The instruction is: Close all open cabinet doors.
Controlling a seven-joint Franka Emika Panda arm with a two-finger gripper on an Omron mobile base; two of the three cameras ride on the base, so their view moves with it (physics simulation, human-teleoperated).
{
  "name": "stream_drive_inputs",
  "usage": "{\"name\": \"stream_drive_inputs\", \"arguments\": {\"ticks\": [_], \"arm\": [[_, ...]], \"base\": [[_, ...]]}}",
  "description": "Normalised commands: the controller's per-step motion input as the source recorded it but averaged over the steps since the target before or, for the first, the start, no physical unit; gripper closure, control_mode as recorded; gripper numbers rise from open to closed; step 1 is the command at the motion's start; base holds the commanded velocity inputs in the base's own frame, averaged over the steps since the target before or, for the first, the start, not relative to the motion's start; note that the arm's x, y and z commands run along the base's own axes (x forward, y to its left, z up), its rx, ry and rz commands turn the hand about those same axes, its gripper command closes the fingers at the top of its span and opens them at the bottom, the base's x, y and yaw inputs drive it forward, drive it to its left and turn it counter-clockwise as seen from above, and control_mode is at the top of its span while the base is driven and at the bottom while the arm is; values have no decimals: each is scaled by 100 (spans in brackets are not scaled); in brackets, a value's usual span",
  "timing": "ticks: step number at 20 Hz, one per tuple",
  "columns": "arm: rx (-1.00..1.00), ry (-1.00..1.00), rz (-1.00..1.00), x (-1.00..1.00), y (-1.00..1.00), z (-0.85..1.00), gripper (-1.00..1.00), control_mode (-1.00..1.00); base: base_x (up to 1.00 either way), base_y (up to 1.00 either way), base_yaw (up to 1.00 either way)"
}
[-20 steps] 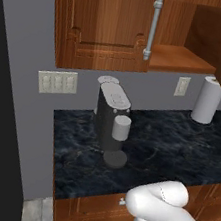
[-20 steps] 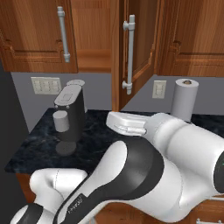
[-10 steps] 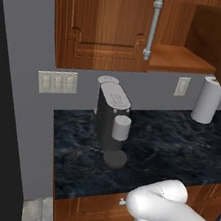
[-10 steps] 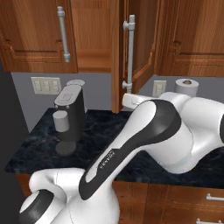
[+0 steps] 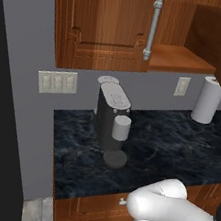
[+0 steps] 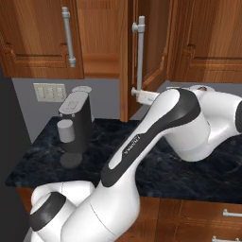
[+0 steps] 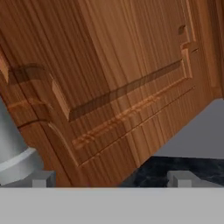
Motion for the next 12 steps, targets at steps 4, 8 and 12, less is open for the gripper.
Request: {"name": "stream_drive_inputs", "arguments": {"ticks": [4, 8, 12], "arm": [[0, -7, 0, 22, 25, 0, -100, -100], [0, -7, -6, 29, 59, 0, -100, -100], [0, -7, -16, 31, 86, 0, -100, -100]], "base": [[0, 0, 0], [0, 0, 0], [0, 0, 0]]}}
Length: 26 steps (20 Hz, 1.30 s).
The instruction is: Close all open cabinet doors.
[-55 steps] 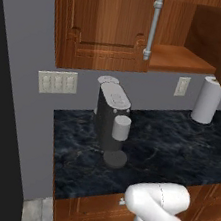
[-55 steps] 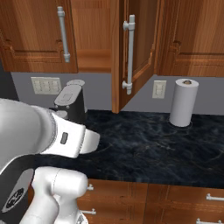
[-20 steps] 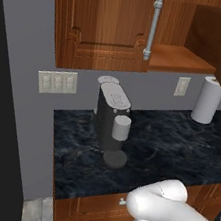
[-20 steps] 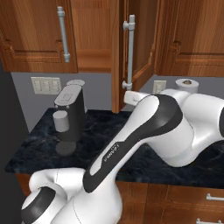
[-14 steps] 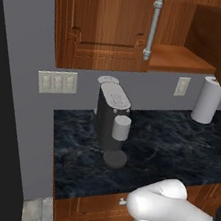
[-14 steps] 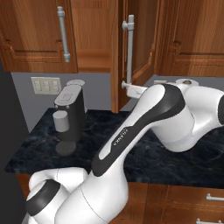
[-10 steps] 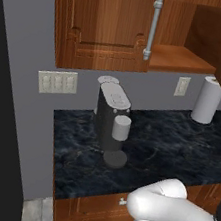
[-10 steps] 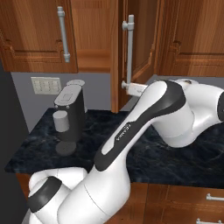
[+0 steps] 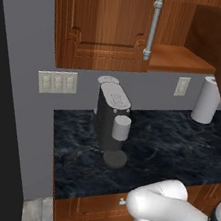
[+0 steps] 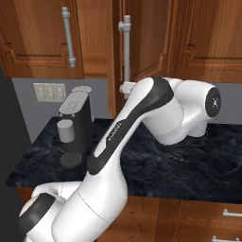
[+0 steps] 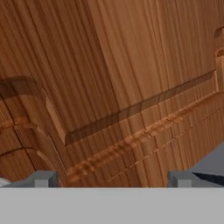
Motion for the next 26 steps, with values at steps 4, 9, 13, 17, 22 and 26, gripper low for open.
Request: {"name": "stream_drive_inputs", "arguments": {"ticks": [4, 9, 13, 17, 22, 26], "arm": [[0, -8, -21, 31, 94, 0, -100, -100], [0, -6, -27, 59, 95, 0, -100, -100], [0, -3, -27, 74, 81, 0, -100, -100], [3, 0, -22, 96, 51, 0, -100, -100], [0, 0, -18, 100, 46, -6, -100, -100], [1, 1, -16, 100, 38, -5, -100, -100]], "base": [[0, 0, 0], [0, 0, 0], [0, 0, 0], [0, 0, 0], [0, 0, 0], [0, 0, 0]]}}
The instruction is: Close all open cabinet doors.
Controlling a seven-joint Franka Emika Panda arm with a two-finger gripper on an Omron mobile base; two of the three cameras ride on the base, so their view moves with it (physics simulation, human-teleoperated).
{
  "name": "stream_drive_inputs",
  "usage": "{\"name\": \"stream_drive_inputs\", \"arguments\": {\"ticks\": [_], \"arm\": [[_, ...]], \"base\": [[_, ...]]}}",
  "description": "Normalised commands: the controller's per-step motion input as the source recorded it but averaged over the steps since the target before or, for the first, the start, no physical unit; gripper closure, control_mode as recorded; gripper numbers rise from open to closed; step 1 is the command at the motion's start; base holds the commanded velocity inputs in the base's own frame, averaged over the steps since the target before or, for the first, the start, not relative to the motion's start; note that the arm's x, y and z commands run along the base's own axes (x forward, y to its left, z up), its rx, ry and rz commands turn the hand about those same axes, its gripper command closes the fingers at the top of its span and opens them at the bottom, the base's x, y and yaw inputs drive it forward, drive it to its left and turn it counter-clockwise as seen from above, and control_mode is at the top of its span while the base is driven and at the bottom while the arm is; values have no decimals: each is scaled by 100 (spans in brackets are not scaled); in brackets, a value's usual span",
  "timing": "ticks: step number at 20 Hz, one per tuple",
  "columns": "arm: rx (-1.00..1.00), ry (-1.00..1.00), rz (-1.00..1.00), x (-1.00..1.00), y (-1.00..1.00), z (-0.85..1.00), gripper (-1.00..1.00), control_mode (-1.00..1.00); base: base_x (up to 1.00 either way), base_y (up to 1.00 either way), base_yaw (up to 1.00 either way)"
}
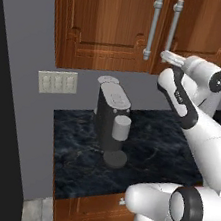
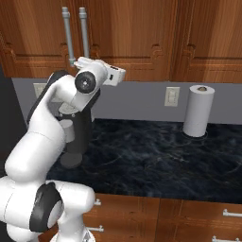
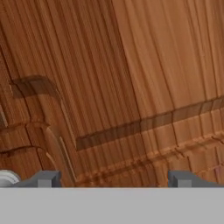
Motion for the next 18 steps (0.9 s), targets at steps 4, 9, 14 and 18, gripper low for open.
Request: {"name": "stream_drive_inputs", "arguments": {"ticks": [4, 9, 14, 18], "arm": [[0, 2, -12, 100, 25, -1, -100, -100], [0, 13, -7, 74, 12, 0, -100, -100], [0, 21, -7, 38, 15, 4, -100, -100], [0, 21, 0, -15, 16, 8, -100, -100]], "base": [[0, 0, 0], [0, 0, 0], [0, 0, 0], [0, 0, 0]]}}
